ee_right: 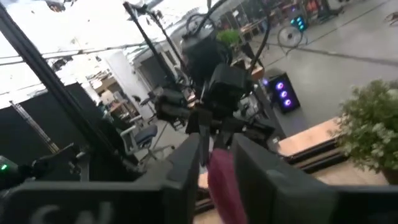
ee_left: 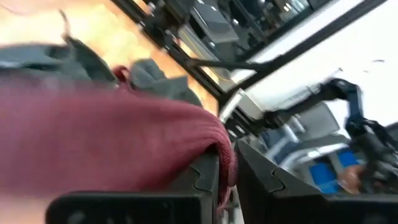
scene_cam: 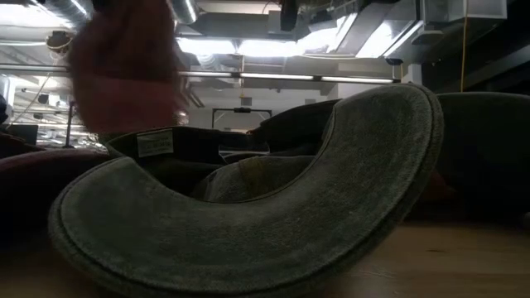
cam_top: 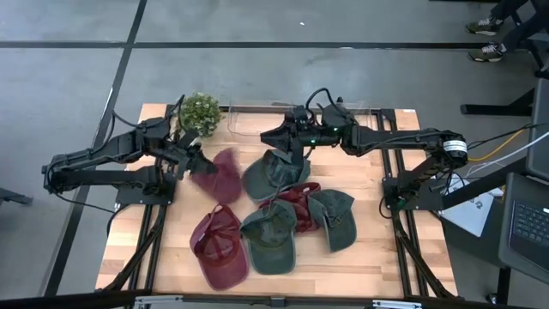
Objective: Pick & Place hat
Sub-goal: Put the top right red cap into the right transparent bin
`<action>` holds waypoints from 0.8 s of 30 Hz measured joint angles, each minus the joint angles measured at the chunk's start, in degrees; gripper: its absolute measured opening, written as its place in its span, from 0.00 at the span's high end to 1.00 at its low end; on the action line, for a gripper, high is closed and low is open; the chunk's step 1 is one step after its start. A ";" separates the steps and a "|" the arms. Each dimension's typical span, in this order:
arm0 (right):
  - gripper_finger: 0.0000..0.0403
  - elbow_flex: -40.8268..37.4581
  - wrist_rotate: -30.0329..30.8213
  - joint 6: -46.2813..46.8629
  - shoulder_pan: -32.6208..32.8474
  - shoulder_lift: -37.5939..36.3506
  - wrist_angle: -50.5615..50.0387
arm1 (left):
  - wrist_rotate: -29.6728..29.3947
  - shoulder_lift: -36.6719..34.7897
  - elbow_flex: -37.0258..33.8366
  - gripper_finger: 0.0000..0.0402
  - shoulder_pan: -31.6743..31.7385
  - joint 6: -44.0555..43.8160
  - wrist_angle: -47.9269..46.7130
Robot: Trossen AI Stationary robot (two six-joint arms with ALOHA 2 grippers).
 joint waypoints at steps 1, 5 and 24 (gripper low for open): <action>0.69 0.00 -0.05 0.00 -0.04 0.00 0.07 | 0.44 0.00 0.00 0.93 -0.02 -0.54 0.01; 0.57 0.00 0.08 -2.49 -0.38 -0.02 0.15 | -1.54 0.00 0.00 0.93 0.16 -4.48 0.82; 0.46 0.00 18.68 -29.78 3.07 0.02 -6.53 | -27.64 3.02 0.04 0.93 2.97 -12.68 15.29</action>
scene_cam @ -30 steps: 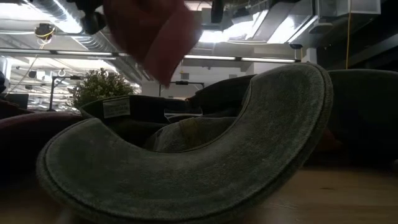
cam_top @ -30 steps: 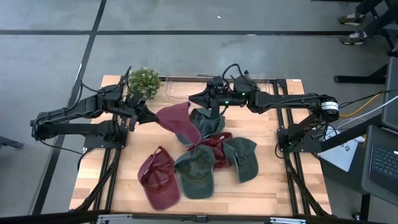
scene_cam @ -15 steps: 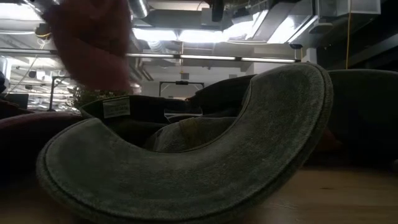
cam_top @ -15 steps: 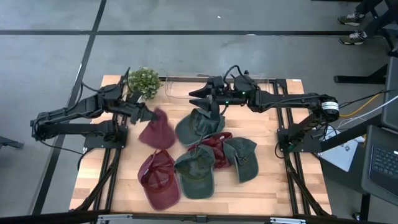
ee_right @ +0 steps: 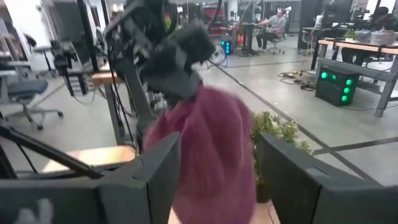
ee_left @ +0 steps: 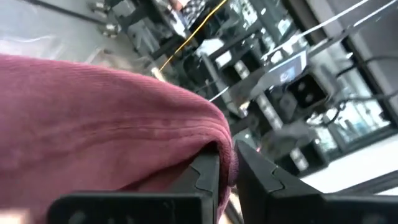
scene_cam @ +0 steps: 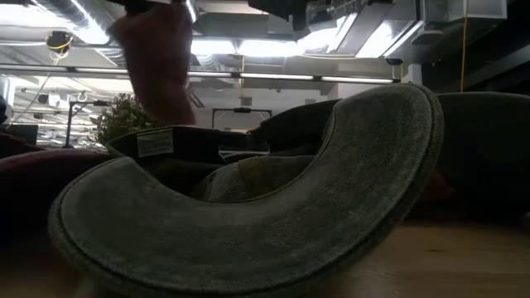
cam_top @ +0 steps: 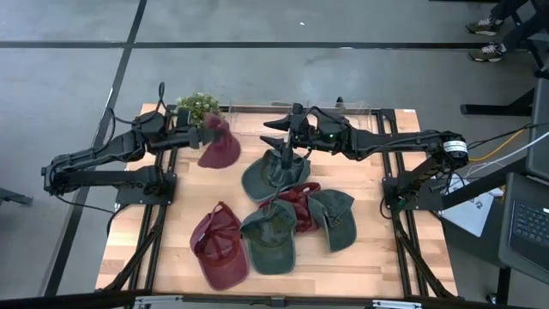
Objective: Pick & Place hat
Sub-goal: Put the top right red cap into the right transparent bin
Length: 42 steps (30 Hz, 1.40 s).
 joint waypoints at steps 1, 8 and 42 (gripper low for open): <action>0.44 0.00 0.00 -0.06 0.02 0.00 -0.02 | -0.38 0.67 0.00 0.93 0.00 -0.44 1.30; 0.28 0.00 1.89 -0.30 -0.36 0.00 -0.70 | -1.85 7.23 0.00 0.93 -0.13 -2.59 14.54; 0.30 0.00 -10.96 0.05 -3.21 5.09 3.12 | 6.51 21.98 0.03 0.93 -6.91 0.46 39.20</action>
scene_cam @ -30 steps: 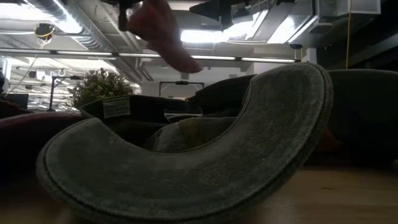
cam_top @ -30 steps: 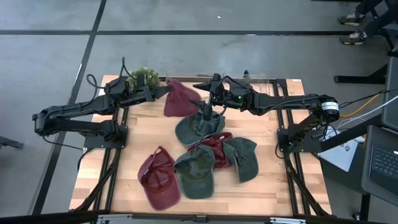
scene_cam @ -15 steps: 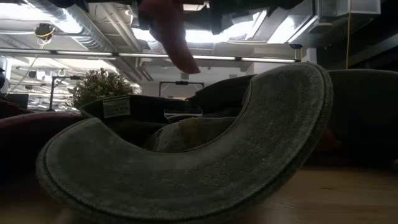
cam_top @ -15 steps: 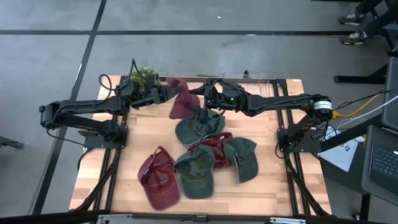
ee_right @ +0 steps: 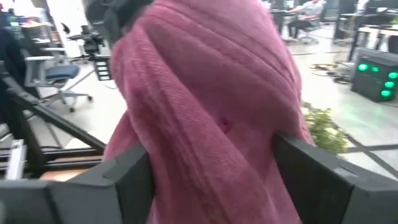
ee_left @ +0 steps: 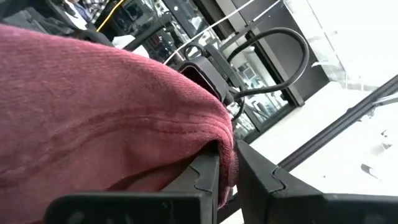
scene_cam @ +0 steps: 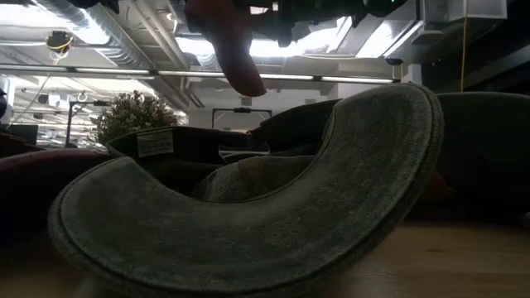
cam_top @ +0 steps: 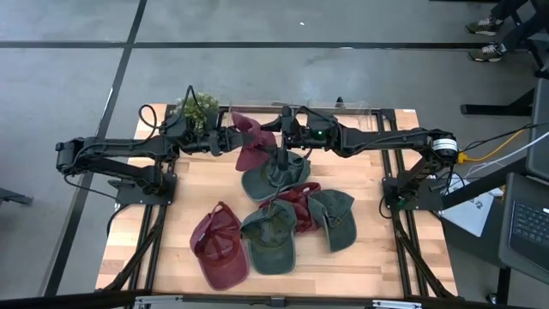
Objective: Pick & Place hat
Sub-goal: Put the top right red cap into the right transparent bin
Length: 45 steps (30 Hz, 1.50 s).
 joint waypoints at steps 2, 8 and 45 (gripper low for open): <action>0.37 0.00 -0.23 -0.02 0.02 0.00 0.04 | -0.17 0.00 0.00 0.92 0.02 0.12 0.00; 0.67 0.00 -0.32 0.00 0.02 0.00 0.14 | -0.36 0.00 0.00 0.90 0.09 2.29 -0.07; 0.98 -0.02 -27.23 31.72 -2.60 0.04 -2.75 | 3.12 -9.23 0.00 0.49 -3.22 75.26 -20.69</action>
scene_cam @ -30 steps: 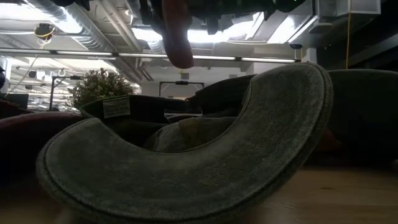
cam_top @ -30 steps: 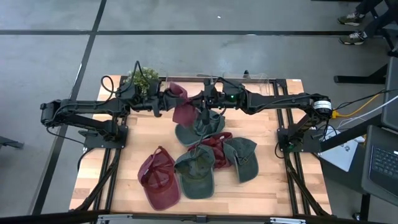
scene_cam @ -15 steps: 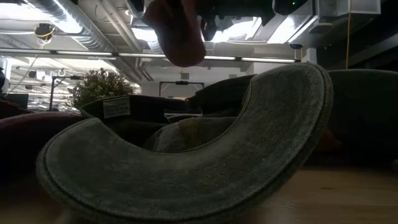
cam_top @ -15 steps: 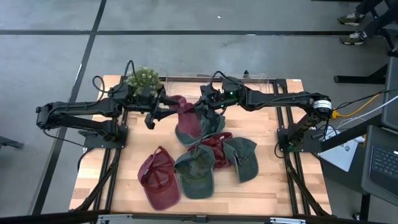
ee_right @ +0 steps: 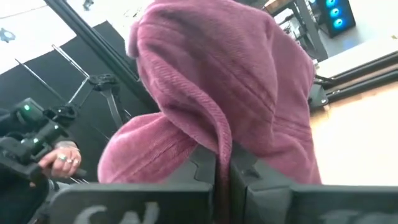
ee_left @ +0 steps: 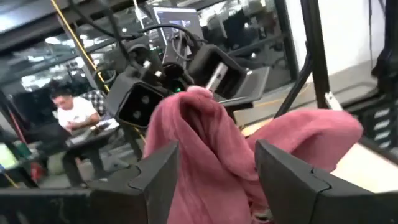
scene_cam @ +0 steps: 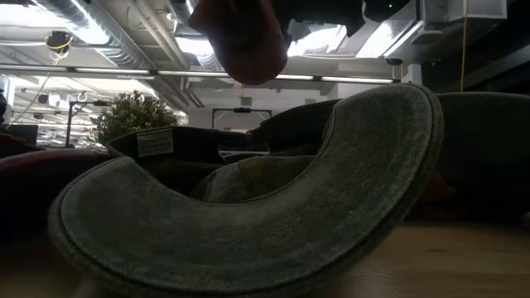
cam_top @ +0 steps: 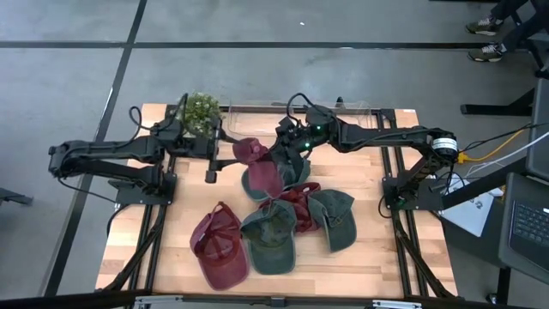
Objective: Pick & Place hat
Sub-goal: Put the top right red cap into the right transparent bin
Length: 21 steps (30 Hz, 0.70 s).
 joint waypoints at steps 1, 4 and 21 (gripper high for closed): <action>0.98 0.00 0.00 0.58 0.00 0.00 0.20 | -1.01 0.40 0.00 0.49 -0.33 1.38 0.23; 0.97 0.00 -0.02 2.74 0.00 0.00 0.20 | -5.83 1.09 0.00 0.48 -1.39 6.10 0.72; 0.97 0.00 0.02 10.49 2.59 1.38 0.04 | -7.10 3.80 0.00 0.50 -3.21 18.98 5.16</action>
